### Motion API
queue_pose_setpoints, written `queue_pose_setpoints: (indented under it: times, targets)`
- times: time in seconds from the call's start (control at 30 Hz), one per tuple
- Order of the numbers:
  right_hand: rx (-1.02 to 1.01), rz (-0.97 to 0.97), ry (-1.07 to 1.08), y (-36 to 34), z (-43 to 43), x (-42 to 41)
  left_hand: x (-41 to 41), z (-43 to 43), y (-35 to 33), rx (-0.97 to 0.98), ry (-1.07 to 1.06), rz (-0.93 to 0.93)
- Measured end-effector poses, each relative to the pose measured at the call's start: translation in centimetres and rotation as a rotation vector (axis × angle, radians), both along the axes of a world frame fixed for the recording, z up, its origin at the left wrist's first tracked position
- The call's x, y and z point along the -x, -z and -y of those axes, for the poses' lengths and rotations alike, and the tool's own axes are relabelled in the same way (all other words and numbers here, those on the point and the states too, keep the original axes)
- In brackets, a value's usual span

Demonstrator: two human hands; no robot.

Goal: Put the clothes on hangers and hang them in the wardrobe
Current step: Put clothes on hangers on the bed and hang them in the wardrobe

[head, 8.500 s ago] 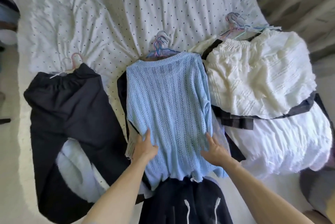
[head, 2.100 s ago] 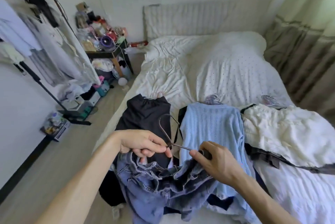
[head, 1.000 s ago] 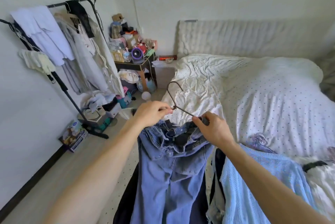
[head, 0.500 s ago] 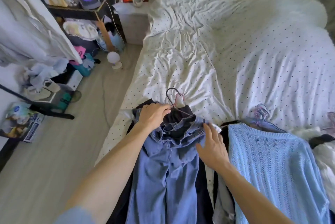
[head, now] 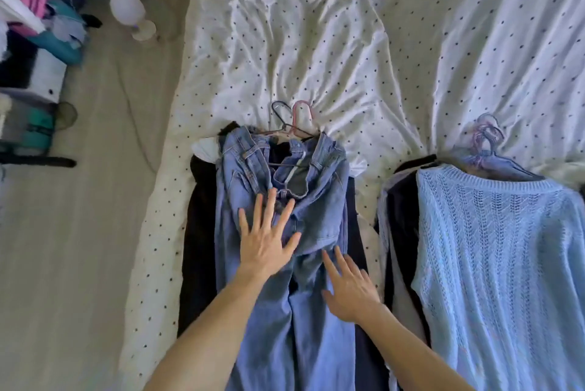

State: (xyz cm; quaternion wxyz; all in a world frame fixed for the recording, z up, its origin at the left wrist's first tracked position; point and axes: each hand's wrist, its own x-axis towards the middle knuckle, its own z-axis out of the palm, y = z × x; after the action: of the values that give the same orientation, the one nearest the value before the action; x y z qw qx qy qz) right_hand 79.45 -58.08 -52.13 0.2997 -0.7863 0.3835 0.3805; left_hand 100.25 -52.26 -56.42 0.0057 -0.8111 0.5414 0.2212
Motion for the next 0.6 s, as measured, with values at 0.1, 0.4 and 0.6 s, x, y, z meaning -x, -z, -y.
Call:
queue_pose_setpoints:
  times: [0.1,0.4,0.6]
  targets:
    - [-0.023,-0.036,-0.031,0.6,0.0,-0.6,1.4,-3.4,0.9,-0.262,-0.075,-0.044]
    - [-0.067,0.167,0.277,-6.3,0.8,2.3,-0.3,1.2,-6.3,-0.574,-0.029,-0.188]
    - [0.214,0.344,0.501,-16.6,1.1,13.9,6.8,1.7,-14.1,-0.641,0.156,-0.321]
